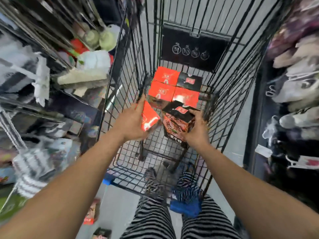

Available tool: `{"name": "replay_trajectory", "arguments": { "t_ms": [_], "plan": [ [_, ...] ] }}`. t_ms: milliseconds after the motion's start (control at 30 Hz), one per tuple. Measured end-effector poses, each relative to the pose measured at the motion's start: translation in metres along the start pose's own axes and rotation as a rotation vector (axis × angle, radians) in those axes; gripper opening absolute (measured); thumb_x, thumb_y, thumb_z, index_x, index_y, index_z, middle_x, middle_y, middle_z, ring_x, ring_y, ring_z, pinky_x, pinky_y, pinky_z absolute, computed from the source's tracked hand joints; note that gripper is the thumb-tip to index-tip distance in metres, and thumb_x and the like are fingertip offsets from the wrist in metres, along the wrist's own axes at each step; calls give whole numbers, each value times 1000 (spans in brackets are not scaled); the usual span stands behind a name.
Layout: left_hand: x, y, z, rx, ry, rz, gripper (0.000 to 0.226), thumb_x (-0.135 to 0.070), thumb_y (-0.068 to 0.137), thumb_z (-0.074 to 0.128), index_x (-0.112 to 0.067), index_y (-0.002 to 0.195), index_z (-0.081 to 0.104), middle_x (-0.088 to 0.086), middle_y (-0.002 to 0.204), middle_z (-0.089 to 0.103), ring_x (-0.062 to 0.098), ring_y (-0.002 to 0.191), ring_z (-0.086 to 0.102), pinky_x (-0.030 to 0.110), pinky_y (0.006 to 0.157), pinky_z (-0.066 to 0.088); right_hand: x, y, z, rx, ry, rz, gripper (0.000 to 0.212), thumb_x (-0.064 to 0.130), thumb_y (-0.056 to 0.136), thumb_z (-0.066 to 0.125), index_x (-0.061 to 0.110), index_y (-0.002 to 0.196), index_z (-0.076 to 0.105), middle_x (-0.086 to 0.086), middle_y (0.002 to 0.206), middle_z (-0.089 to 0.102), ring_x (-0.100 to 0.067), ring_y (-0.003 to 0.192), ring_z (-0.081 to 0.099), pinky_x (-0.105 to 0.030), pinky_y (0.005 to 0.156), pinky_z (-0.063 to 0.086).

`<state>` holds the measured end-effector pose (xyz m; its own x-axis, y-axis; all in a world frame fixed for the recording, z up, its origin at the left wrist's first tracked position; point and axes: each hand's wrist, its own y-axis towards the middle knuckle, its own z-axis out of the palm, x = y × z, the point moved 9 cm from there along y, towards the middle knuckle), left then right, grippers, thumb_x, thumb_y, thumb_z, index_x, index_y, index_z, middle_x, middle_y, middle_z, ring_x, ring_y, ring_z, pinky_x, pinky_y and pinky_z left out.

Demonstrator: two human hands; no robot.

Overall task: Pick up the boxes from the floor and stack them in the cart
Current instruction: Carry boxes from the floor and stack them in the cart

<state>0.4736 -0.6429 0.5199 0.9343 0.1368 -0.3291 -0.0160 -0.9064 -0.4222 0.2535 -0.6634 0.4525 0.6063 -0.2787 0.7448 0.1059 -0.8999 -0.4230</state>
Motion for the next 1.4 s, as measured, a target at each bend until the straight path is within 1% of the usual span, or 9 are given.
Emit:
{"name": "replay_trajectory", "arguments": {
  "t_ms": [133,333,467,667,767,833,967,1033,1400],
  "plan": [
    [15,47,42,105,10,96,110,-49,64,81,-15,147,17,8,131,49,30,116,52,42,100,43,-28,23,21,-22,18,20,86,3,63,86,30,132,42,-7,130,50,-19,113,55,-17,89,47],
    [22,101,93,204,317,360,116,-39,67,79,-15,152,4,13,150,31,33,133,36,47,112,29,-62,49,38,-107,177,60,88,0,69,81,59,119,41,-6,138,49,-26,122,55,-40,99,50],
    [9,116,97,3,359,513,92,-30,74,76,-24,150,25,9,154,28,35,136,29,57,110,28,-84,57,30,-225,142,81,79,-12,78,65,29,141,39,-2,144,44,-16,128,46,4,91,31],
    [43,122,112,-21,-97,108,123,-59,68,75,-29,152,-11,9,159,-19,33,147,-2,53,118,10,-85,63,31,-225,360,137,99,30,75,82,36,151,19,12,147,39,-3,132,41,-24,109,36],
    [47,131,114,-17,-412,58,138,-46,62,85,-36,142,-27,5,156,-27,23,148,-5,48,118,19,-85,71,33,-190,404,167,109,21,71,85,32,152,13,31,124,47,23,109,47,-5,92,39],
    [52,138,118,9,-510,8,146,-40,58,90,-31,144,-27,5,160,-15,18,148,0,42,119,19,-88,76,35,-188,430,178,114,15,69,86,29,153,10,34,120,43,25,104,47,-4,93,40],
    [65,142,118,-5,-641,-34,135,-32,50,95,-34,149,4,-3,141,43,7,124,48,24,101,44,-86,78,43,-148,426,182,125,37,59,89,35,152,6,12,149,36,-6,135,39,-36,113,35],
    [67,141,114,-39,-714,1,113,-29,48,95,-36,137,26,-8,125,57,7,111,58,35,93,53,-84,80,47,-121,409,187,128,48,55,89,36,152,7,8,153,34,-9,137,37,-43,113,36],
    [68,138,112,-9,-761,10,114,-25,52,94,-39,142,26,-9,124,58,6,113,58,38,95,52,-84,86,53,-81,388,227,131,64,45,87,48,148,7,13,150,38,-13,136,40,-47,109,40]
  ]
}}
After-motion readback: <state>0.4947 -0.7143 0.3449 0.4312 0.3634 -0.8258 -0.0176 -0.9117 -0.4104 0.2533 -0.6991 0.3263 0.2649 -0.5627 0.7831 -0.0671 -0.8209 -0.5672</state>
